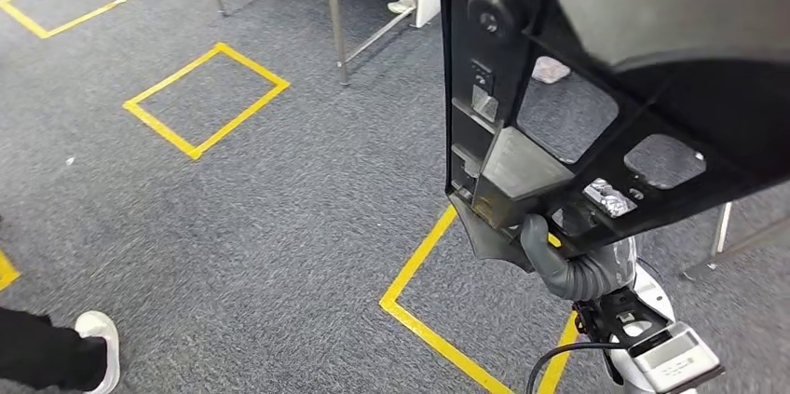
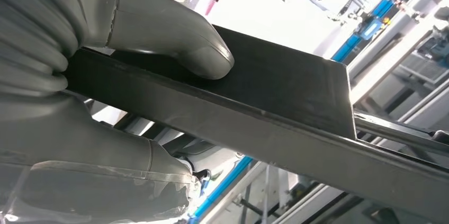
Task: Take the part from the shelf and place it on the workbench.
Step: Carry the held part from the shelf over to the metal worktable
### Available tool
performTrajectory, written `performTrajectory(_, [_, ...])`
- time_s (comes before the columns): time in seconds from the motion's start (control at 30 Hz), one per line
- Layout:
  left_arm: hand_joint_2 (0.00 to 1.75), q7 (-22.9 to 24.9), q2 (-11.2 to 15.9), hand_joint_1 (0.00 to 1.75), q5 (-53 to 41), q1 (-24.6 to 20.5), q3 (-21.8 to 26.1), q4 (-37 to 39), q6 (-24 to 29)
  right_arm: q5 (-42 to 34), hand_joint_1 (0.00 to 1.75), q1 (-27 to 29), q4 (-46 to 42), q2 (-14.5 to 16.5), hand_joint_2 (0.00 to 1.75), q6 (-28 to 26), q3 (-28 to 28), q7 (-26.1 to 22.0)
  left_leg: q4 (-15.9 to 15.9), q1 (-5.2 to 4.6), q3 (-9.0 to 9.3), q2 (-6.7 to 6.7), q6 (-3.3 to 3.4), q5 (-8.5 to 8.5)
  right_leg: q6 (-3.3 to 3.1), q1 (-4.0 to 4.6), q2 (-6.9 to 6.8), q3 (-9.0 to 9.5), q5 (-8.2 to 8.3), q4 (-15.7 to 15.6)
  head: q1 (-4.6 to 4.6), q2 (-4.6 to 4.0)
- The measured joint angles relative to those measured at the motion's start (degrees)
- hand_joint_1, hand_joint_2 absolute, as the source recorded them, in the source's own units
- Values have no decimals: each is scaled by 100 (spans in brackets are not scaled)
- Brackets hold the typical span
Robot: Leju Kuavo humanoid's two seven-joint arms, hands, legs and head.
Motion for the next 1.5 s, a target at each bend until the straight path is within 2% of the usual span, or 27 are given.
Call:
performTrajectory(0.07, [175, 8, -8, 0, 0, -8, 0, 0, 4, -82, 175, -58, 56, -2, 175, 18, 1, 0, 28, 1, 2, 138, -19, -29, 24, -17, -60, 172, 256, -317, 1, 0])
performTrajectory(0.13, [175, 8, -23, 0, -2, -17, 0, 0, 8, -120, 175, -129, 99, -2, 175, 12, 1, 5, 84, -16, 6, 250, -68, -79, -4, 3, -279, 587, 571, -1102, 0, 0])
performTrajectory(0.2, [175, 6, -36, 0, -8, -23, 0, 0, 15, -143, 175, -170, 127, -2, 175, -11, 0, 18, 123, -44, 13, 340, -130, -124, -77, 43, -404, 782, 662, -1497, -6, 0])
performTrajectory(0.27, [175, 7, -42, 0, -16, -30, -1, 0, 21, -156, 175, -156, 149, -2, 175, -37, -2, 43, 119, -52, 38, 431, -188, -143, -148, 62, -302, 769, 662, -1514, -11, 0])
performTrajectory(0.3, [175, 7, -43, 0, -19, -39, -1, 0, 23, -158, 175, -142, 157, -2, 175, -48, -3, 53, 137, -40, 47, 409, -221, -171, -177, 53, -246, 774, 674, -1531, -11, 0])
performTrajectory(0.37, [175, 6, -47, 0, -23, -49, -2, 0, 24, -161, 175, -132, 167, -1, 175, -70, -3, 61, 406, -8, -51, 190, -281, -367, -236, 20, -138, 789, 700, -1566, -27, 0])
performTrajectory(0.4, [175, 7, -50, 0, -25, -46, -2, 0, 25, -162, 175, -131, 172, 1, 175, -80, -2, 62, 727, 7, -194, 33, -304, -549, -258, 11, -87, 793, 708, -1574, -39, 0])
performTrajectory(0.47, [175, 12, -55, 0, -28, -21, -2, 0, 23, -161, 175, -134, 192, 15, 175, -90, 2, 74, 1549, 14, -584, -111, -331, -905, -280, 14, 40, 788, 711, -1572, -56, 0])
performTrajectory(0.5, [175, 17, -55, 0, -31, -8, -2, 0, 23, -157, 175, -134, 207, 25, 175, -89, 3, 94, 1809, 14, -720, -125, -336, -958, -282, 17, 114, 790, 711, -1569, -57, 0])
performTrajectory(0.53, [175, 25, -55, 0, -38, -1, -2, 0, 22, -145, 175, -137, 221, 38, 175, -88, 4, 123, 1848, 15, -755, -130, -334, -889, -281, 18, 192, 795, 712, -1564, -60, 0])
performTrajectory(0.6, [175, 41, -55, 0, -58, -3, -2, 0, 22, -106, 175, -155, 241, 73, 175, -85, 10, 198, 1256, 26, -515, -207, -312, -475, -264, 13, 345, 807, 710, -1549, -65, 0])
performTrajectory(0.67, [175, 49, -57, 0, -73, -9, -3, 0, 16, -68, 175, -192, 246, 112, 175, -82, 23, 253, 502, 44, -190, -455, -273, -162, -214, 17, 487, 794, 709, -1523, -64, 1])
performTrajectory(0.73, [175, 48, -64, 0, -82, -8, -4, 0, -1, -48, 175, -215, 253, 132, 175, -82, 34, 280, 228, 38, -75, -578, -221, -121, -136, 9, 612, 754, 728, -1516, -64, 1])
performTrajectory(0.8, [175, 39, -82, 0, -87, -13, -8, 0, -22, -41, 175, -209, 259, 136, 175, -82, 37, 288, 191, 32, -62, -462, -146, -95, -57, -10, 682, 723, 752, -1527, -65, 1])
performTrajectory(0.87, [175, 24, -101, 0, -91, -27, -14, 0, -32, -37, 175, -208, 260, 136, 175, -86, 34, 286, 134, 43, -47, -326, -55, -50, -14, 10, 451, 621, 623, -1334, -44, 0])
performTrajectory(0.93, [175, 11, -107, 0, -103, -18, -16, 0, -33, -34, 175, -209, 263, 136, 175, -89, 31, 281, 107, 32, -50, -179, -2, -34, 4, 32, 110, 309, 262, -673, -18, 0])
performTrajectory(1.0, [175, 8, -107, 0, -116, 5, -15, 0, -37, -32, 175, -194, 276, 136, 175, -89, 31, 278, 110, 9, -61, -23, 10, -39, 21, 27, 1, -19, -13, 32, -11, 0])
performTrajectory(1.03, [175, 8, -107, 0, -119, 9, -16, 0, -41, -30, 175, -184, 284, 136, 175, -89, 31, 274, 111, 1, -63, 53, 10, -42, 23, 26, -14, -55, -5, 132, -11, 0])
performTrajectory(1.07, [175, 8, -108, 0, -120, 6, -16, 0, -46, -27, 175, -176, 289, 136, 175, -90, 31, 269, 112, -4, -60, 126, 9, -47, 16, 27, -36, 39, 112, -21, -11, 0])
performTrajectory(1.13, [175, 2, -109, 0, -122, -9, -19, 0, -66, -17, 175, -173, 293, 136, 175, -91, 31, 252, 115, -20, -39, 250, -12, -65, -31, 53, -226, 498, 453, -845, -10, 1])
performTrajectory(1.2, [175, -10, -111, 0, -127, -20, -21, 0, -91, -10, 175, -182, 292, 136, 175, -96, 31, 237, 123, -49, -17, 352, -59, -92, -104, 100, -403, 834, 636, -1477, -19, 1])
performTrajectory(1.23, [175, -15, -112, 0, -130, -23, -22, 0, -99, -10, 175, -188, 292, 136, 175, -99, 31, 233, 124, -60, -8, 398, -87, -102, -134, 121, -423, 875, 641, -1576, -22, 0])
performTrajectory(1.3, [175, -23, -112, 0, -138, -36, -27, 0, -112, -10, 175, -194, 291, 136, 175, -103, 30, 229, 120, -63, 9, 490, -144, -121, -183, 116, -291, 859, 664, -1587, -26, 1])
performTrajectory(1.33, [175, -30, -109, 0, -143, -44, -31, 0, -117, -10, 175, -197, 289, 137, 175, -104, 29, 229, 155, -55, 8, 445, -177, -161, -209, 99, -232, 868, 681, -1611, -27, 1])
performTrajectory(1.37, [175, -37, -108, 0, -150, -51, -35, 0, -122, -10, 175, -207, 289, 140, 175, -105, 28, 228, 284, -45, -36, 332, -208, -258, -236, 76, -174, 877, 700, -1634, -33, 1])
performTrajectory(1.43, [175, -46, -104, 0, -171, -50, -40, 0, -129, -10, 175, -223, 292, 157, 175, -107, 27, 226, 888, -17, -290, 18, -262, -605, -272, 50, -59, 887, 723, -1659, -50, 0])
performTrajectory(1.5, [175, -45, -104, 0, -185, -25, -44, 0, -133, -10, 175, -217, 310, 174, 175, -107, 28, 222, 1632, -5, -640, -106, -289, -901, -283, 50, 80, 878, 726, -1648, -61, 0])
